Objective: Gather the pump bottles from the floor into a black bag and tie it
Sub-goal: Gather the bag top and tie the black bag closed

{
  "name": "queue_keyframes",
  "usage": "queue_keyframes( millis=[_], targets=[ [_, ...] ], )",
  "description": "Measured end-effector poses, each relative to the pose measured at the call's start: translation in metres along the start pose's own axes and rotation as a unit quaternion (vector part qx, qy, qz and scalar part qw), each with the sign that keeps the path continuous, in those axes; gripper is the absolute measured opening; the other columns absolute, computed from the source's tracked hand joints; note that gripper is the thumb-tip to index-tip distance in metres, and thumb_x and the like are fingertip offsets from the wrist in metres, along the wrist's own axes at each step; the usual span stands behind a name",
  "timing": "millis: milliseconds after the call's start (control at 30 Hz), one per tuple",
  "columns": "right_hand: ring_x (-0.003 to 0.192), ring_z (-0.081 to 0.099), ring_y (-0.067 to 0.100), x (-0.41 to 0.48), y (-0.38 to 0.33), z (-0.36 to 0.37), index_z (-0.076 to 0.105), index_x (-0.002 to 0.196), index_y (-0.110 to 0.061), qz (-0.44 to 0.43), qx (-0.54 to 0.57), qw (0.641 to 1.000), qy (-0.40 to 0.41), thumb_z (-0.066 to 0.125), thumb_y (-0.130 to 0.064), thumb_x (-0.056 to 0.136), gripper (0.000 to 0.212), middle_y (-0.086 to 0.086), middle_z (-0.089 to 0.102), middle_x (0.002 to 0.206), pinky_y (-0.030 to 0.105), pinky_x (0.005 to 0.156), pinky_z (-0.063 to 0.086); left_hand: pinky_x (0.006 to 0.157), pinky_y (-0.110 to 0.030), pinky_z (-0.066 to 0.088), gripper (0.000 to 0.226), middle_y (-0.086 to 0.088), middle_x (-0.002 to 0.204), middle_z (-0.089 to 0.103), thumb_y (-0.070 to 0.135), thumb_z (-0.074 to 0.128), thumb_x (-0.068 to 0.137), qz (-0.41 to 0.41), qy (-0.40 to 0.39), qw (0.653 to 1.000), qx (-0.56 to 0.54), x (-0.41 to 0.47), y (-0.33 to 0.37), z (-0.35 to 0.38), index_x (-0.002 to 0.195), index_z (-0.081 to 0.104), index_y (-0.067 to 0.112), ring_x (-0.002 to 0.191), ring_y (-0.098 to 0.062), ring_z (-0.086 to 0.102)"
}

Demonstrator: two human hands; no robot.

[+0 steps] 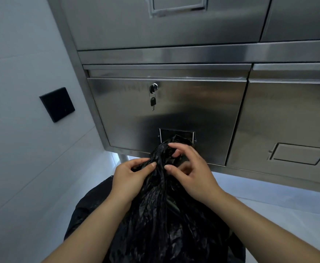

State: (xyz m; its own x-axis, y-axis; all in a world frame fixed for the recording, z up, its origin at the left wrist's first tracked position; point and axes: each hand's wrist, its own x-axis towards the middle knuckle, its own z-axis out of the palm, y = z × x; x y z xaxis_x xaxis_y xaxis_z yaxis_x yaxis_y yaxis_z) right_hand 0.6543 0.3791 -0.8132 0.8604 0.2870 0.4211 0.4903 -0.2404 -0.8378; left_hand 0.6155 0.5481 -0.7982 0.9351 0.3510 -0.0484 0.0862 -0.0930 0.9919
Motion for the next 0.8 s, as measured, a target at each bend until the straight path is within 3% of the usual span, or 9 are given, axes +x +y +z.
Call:
queue_keyframes(
  millis=[133, 233, 433, 567, 633, 700, 800],
  targets=[
    [0.066, 0.058, 0.008, -0.002, -0.002, 0.002, 0.046, 0.128, -0.044, -0.033, -0.046, 0.998, -0.039, 0.067, -0.040, 0.080, 0.052, -0.022, 0.045, 0.114, 0.015, 0.067, 0.048, 0.073, -0.025, 0.055, 0.013, 0.005, 0.081, 0.077, 0.021, 0.079, 0.074, -0.008, -0.031, 0.999, 0.001, 0.000, 0.003, -0.005, 0.085, 0.076, 0.026, 0.079, -0.012, 0.073],
    [0.072, 0.052, 0.005, -0.001, 0.000, 0.001, 0.044, 0.136, -0.033, -0.011, -0.080, 0.993, -0.084, 0.067, -0.044, 0.080, 0.061, -0.018, 0.043, 0.120, 0.012, 0.072, 0.043, 0.079, -0.030, 0.055, 0.019, 0.001, 0.087, 0.077, 0.018, 0.077, 0.075, 0.002, -0.083, 0.996, 0.017, 0.001, 0.007, -0.011, 0.093, 0.075, 0.024, 0.085, -0.016, 0.073],
    [0.078, 0.048, -0.003, -0.001, -0.002, 0.001, 0.050, 0.131, -0.035, 0.016, -0.076, 0.984, -0.158, 0.075, -0.046, 0.071, 0.066, -0.021, 0.041, 0.122, 0.007, 0.076, 0.039, 0.080, -0.032, 0.057, 0.022, -0.002, 0.092, 0.077, 0.012, 0.073, 0.079, 0.023, -0.112, 0.993, 0.007, 0.002, 0.008, -0.022, 0.095, 0.074, 0.026, 0.088, -0.020, 0.072],
    [0.082, 0.049, -0.013, 0.002, -0.004, 0.001, 0.055, 0.126, -0.033, 0.009, -0.072, 0.986, -0.150, 0.080, -0.039, 0.067, 0.064, -0.026, 0.044, 0.123, 0.006, 0.074, 0.039, 0.080, -0.031, 0.055, 0.024, 0.000, 0.094, 0.076, 0.012, 0.072, 0.078, 0.038, -0.119, 0.992, 0.007, 0.002, 0.009, -0.023, 0.090, 0.075, 0.032, 0.091, -0.020, 0.072],
    [0.091, 0.051, -0.014, 0.001, -0.003, 0.003, 0.059, 0.122, -0.028, 0.005, -0.068, 0.989, -0.131, 0.081, -0.037, 0.067, 0.060, -0.024, 0.052, 0.116, 0.007, 0.075, 0.040, 0.080, -0.028, 0.056, 0.023, 0.002, 0.093, 0.076, 0.024, 0.078, 0.070, 0.052, -0.128, 0.990, 0.018, -0.001, 0.011, -0.020, 0.092, 0.074, 0.032, 0.090, -0.017, 0.072],
    [0.086, 0.053, -0.012, -0.001, -0.001, 0.004, 0.061, 0.118, -0.028, 0.009, -0.079, 0.992, -0.101, 0.081, -0.038, 0.066, 0.058, -0.025, 0.056, 0.103, 0.006, 0.071, 0.040, 0.074, -0.018, 0.056, 0.041, 0.007, 0.090, 0.076, 0.038, 0.084, 0.053, 0.068, -0.114, 0.990, 0.053, -0.004, 0.012, -0.014, 0.092, 0.073, 0.032, 0.084, -0.007, 0.071],
    [0.076, 0.050, -0.020, -0.001, 0.000, 0.005, 0.064, 0.114, -0.027, 0.017, -0.084, 0.994, -0.063, 0.082, -0.040, 0.062, 0.057, -0.026, 0.057, 0.092, 0.002, 0.069, 0.036, 0.064, -0.009, 0.051, 0.047, 0.012, 0.083, 0.074, 0.031, 0.091, 0.049, 0.092, -0.078, 0.987, 0.104, -0.005, 0.011, -0.004, 0.091, 0.069, 0.031, 0.076, 0.002, 0.069]
  ],
)
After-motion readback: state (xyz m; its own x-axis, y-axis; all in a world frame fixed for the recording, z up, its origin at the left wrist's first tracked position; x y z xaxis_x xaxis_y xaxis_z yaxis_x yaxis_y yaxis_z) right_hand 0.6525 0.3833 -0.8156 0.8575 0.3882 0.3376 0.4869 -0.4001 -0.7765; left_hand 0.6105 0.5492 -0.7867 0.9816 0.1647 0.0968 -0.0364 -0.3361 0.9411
